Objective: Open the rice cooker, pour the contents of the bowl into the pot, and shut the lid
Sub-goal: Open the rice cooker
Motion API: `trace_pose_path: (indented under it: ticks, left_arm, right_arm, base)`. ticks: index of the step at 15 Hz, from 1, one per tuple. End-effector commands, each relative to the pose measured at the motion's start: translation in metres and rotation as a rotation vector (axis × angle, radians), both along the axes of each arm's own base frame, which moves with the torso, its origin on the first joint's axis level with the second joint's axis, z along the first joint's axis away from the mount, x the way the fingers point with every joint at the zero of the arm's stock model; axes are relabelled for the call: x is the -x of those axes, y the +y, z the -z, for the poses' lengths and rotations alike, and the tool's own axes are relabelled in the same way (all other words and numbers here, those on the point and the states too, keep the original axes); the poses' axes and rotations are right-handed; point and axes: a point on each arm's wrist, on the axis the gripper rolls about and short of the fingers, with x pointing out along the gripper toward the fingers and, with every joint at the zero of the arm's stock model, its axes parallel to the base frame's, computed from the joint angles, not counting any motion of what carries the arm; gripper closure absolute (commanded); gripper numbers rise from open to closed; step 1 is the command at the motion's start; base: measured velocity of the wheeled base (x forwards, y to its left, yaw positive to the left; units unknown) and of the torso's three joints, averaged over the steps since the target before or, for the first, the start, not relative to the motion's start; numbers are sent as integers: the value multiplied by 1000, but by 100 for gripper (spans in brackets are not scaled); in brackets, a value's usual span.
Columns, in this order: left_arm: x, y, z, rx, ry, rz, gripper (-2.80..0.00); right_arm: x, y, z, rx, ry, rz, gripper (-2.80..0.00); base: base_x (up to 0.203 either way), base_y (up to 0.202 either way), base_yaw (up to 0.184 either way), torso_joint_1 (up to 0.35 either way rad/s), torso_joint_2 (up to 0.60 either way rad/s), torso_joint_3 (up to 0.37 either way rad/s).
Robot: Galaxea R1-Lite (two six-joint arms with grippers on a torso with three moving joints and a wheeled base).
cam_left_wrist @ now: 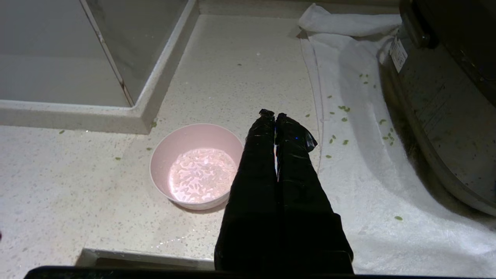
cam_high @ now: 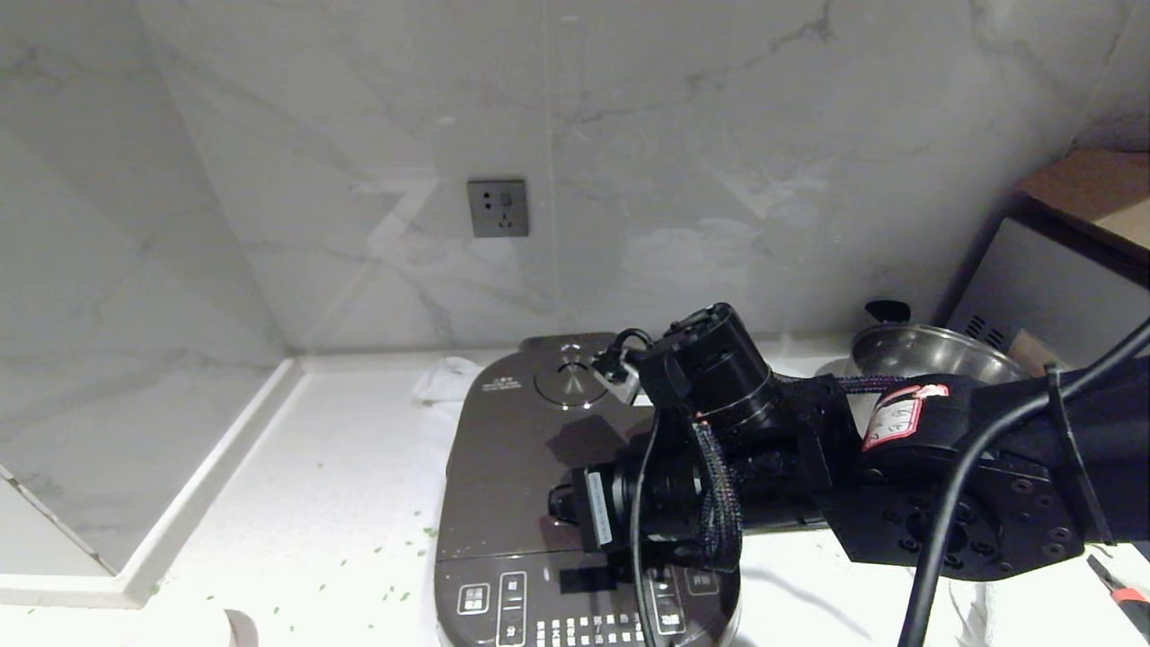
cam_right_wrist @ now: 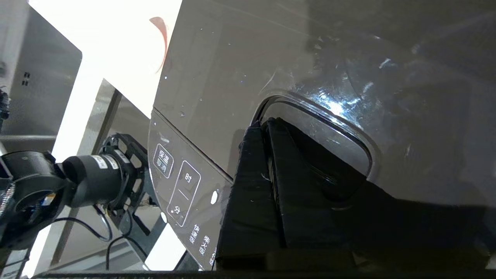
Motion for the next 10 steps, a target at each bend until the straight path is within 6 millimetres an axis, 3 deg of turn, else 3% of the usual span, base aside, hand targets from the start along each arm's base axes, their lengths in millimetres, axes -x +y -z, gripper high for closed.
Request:
trace_pose_path:
  ticks: [1,5,10]
  left_arm:
    - [0,0,0,0,-1,-1,0]
    - [0,0,0,0,-2,-2,0]
    - [0,0,0,1,-2,-1,0]
  right_arm:
    - [0,0,-1,3,-1,4,0]
    - [9,-10,-40,-61,-108,12,0]
    - [39,-34,-96,-146,-312,-40,0]
  base:
    - [0,0,0,0,0,0]
    - [0,0,0,0,0,0]
    - [0,0,0,0,0,0]
